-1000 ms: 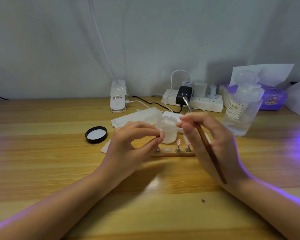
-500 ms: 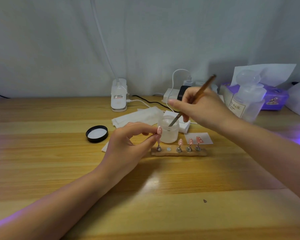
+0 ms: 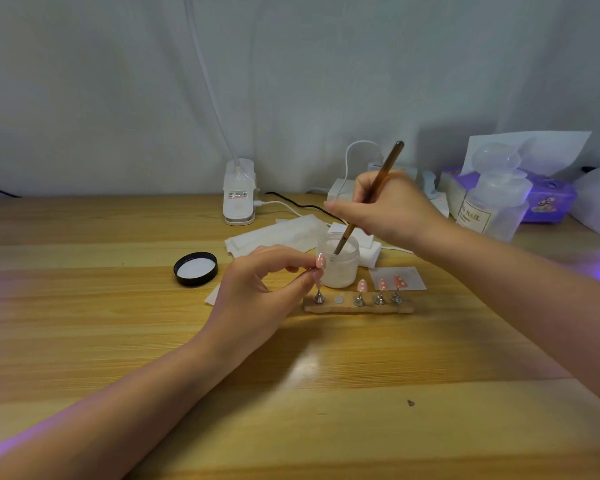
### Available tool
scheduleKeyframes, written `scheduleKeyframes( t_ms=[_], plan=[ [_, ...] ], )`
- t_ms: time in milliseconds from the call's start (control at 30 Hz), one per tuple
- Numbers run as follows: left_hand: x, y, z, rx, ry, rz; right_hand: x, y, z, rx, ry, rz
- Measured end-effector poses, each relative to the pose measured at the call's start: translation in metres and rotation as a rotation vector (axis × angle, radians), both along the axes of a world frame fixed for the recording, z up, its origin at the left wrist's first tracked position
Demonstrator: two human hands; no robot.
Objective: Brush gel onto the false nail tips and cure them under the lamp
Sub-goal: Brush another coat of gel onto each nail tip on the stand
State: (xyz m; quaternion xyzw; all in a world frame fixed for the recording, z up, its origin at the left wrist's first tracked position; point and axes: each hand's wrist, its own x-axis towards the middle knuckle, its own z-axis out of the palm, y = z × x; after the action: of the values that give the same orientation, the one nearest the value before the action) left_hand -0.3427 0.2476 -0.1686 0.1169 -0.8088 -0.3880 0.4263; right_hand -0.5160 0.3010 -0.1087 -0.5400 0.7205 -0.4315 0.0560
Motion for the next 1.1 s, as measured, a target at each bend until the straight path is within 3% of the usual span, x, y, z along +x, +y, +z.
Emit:
scheduleKeyframes(
  t_ms=[100, 333, 867, 1000, 1100],
  plan=[
    [0.000, 0.000, -0.001, -0.006, -0.016, 0.000, 0.000, 0.004, -0.003, 0.063, 0.022, 0.010],
    [0.000, 0.000, 0.000, -0.002, -0.025, 0.013, -0.012, 0.015, 0.006, -0.185, -0.225, -0.148],
    [0.000, -0.001, 0.000, -0.007, -0.031, 0.026, -0.030, 0.039, -0.009, -0.159, -0.415, -0.298],
    [0.000, 0.000, 0.001, -0.011, -0.037, 0.025, -0.023, 0.049, -0.011, -0.301, -0.434, -0.276],
    [0.000, 0.000, 0.001, -0.024, -0.041, 0.023, -0.002, 0.061, -0.023, -0.454, -0.367, -0.133]
  ],
)
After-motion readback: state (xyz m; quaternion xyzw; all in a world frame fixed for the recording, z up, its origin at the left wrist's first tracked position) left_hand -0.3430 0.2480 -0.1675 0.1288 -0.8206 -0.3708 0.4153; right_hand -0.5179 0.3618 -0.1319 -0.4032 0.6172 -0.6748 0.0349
